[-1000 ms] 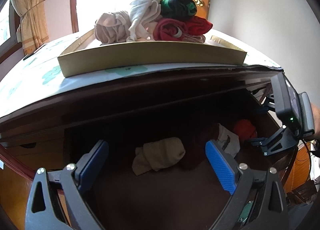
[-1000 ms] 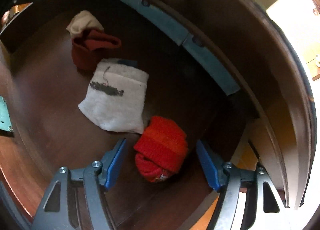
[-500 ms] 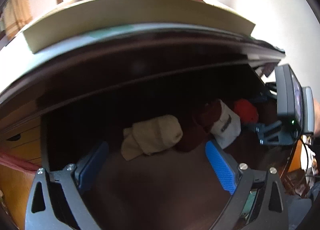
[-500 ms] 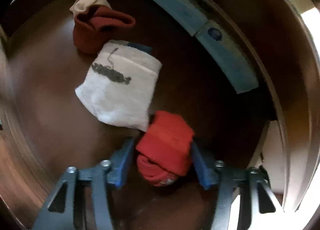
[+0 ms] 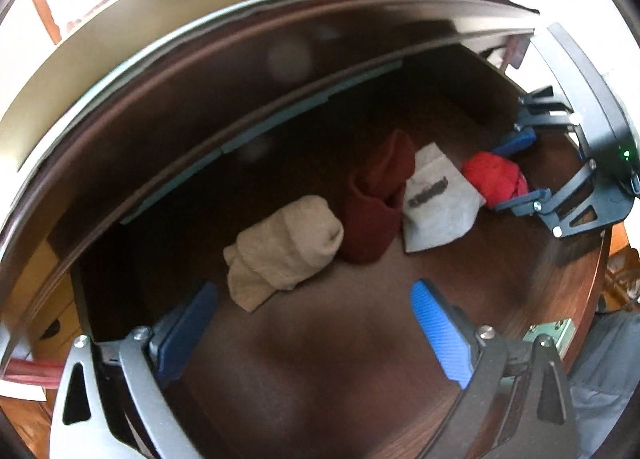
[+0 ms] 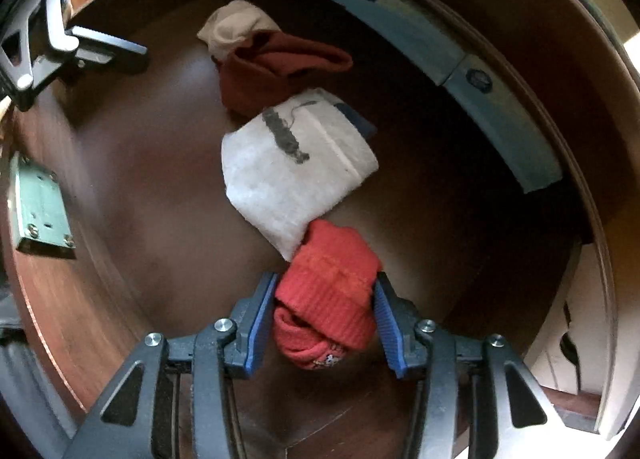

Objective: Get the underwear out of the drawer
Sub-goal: 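Grasp the red sock with the right gripper while the left gripper grasps beige sock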

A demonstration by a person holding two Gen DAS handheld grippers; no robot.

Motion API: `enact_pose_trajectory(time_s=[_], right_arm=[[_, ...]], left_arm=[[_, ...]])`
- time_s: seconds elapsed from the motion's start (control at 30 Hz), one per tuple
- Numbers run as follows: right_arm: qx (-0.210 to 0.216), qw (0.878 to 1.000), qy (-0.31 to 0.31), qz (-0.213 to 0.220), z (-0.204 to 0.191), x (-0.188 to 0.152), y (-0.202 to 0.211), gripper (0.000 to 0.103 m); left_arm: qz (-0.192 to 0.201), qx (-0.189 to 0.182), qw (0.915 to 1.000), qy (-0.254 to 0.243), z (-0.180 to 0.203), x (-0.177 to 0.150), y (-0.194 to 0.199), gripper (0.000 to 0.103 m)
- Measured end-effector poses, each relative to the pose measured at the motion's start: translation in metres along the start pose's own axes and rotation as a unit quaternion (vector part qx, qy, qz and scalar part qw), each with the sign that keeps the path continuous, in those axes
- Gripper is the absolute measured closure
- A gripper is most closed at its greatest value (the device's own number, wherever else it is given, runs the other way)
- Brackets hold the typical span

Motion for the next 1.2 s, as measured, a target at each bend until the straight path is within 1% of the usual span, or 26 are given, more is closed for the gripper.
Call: enact_pose_trajectory(time_s=[0.07, 0.17, 0.23, 0.3, 0.43, 0.67, 0.73, 0.83, 0.9, 1.0, 1.03, 1.07, 1.13, 1.2], right_arm=[[0.004, 1.0, -0.006, -0.001, 0.003, -0.004, 0.002, 0.052], [0.004, 1.0, -0.008, -0.006, 0.0, 0.004, -0.005, 0.052], [0.001, 1.0, -0.006, -0.008, -0.001, 0.007, -0.006, 0.052], [0.001, 1.0, -0.006, -0.009, 0.004, 0.016, -0.012, 0.052], [0.014, 1.0, -0.016, -0.008, 0.006, 0.015, -0.017, 0.052], [0.013, 1.0, -0.016, -0.007, 0.011, 0.014, -0.016, 0.052], [0.012, 1.0, -0.015, -0.008, 0.009, 0.013, -0.015, 0.052], [0.011, 1.0, -0.016, -0.008, 0.008, 0.013, -0.016, 0.052], [0.011, 1.0, -0.016, -0.008, 0.008, 0.013, -0.016, 0.052], [0.009, 1.0, -0.016, -0.01, 0.008, 0.013, -0.017, 0.052], [0.01, 1.0, -0.016, -0.011, 0.008, 0.013, -0.018, 0.052], [0.01, 1.0, -0.017, -0.013, 0.007, 0.013, -0.018, 0.051], [0.01, 1.0, -0.018, -0.014, 0.008, 0.014, -0.019, 0.051], [0.011, 1.0, -0.021, -0.015, 0.008, 0.014, -0.02, 0.051]], left_arm=[[-0.009, 0.003, 0.9999, -0.011, 0.002, 0.002, -0.003, 0.004], [-0.013, 0.011, 0.9994, -0.029, 0.005, 0.007, -0.007, 0.004], [-0.014, 0.009, 0.9992, -0.036, 0.006, 0.011, -0.009, 0.004], [-0.015, 0.011, 0.9987, -0.047, 0.012, 0.017, -0.015, 0.004], [-0.021, 0.02, 0.9973, -0.067, 0.011, 0.017, -0.022, 0.005], [-0.032, 0.055, 0.9914, -0.114, 0.017, 0.019, -0.045, 0.012], [-0.039, 0.056, 0.9907, -0.118, 0.02, 0.022, -0.052, 0.014], [-0.044, 0.042, 0.9921, -0.11, 0.021, 0.025, -0.059, 0.019], [-0.045, 0.041, 0.9924, -0.107, 0.021, 0.027, -0.063, 0.02], [-0.048, 0.034, 0.9931, -0.102, 0.02, 0.025, -0.066, 0.027], [-0.05, 0.032, 0.9932, -0.101, 0.015, 0.02, -0.063, 0.032], [-0.053, 0.031, 0.9932, -0.099, 0.016, 0.019, -0.065, 0.04], [-0.062, 0.022, 0.9938, -0.09, 0.013, 0.018, -0.068, 0.052], [-0.064, 0.01, 0.9945, -0.083, 0.012, 0.018, -0.067, 0.058]])
Point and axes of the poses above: each gripper's, at about its wrist camera, not at the fingertips, and y roughly against the way its jaws point, z to its right, x to its top, the point moved 5 cm from there along -y, roughly the way its jaws point, and after that the axes turned 1 degree about x, right-handed, at the moved point
